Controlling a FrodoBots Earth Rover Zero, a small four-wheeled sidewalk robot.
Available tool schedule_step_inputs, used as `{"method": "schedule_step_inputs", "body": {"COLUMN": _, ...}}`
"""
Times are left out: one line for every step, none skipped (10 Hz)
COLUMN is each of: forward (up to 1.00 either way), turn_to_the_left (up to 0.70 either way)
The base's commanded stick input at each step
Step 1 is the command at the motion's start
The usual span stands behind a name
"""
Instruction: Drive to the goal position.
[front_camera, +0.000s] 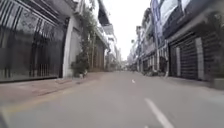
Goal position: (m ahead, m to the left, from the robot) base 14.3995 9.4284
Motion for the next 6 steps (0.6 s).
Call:
{"method": "schedule_step_inputs", "body": {"forward": 0.85, "turn_to_the_left": -0.05}}
{"method": "schedule_step_inputs", "body": {"forward": 0.85, "turn_to_the_left": 0.0}}
{"method": "schedule_step_inputs", "body": {"forward": 0.85, "turn_to_the_left": 0.0}}
{"method": "schedule_step_inputs", "body": {"forward": 0.85, "turn_to_the_left": 0.0}}
{"method": "schedule_step_inputs", "body": {"forward": 0.85, "turn_to_the_left": 0.0}}
{"method": "schedule_step_inputs", "body": {"forward": 0.85, "turn_to_the_left": 0.0}}
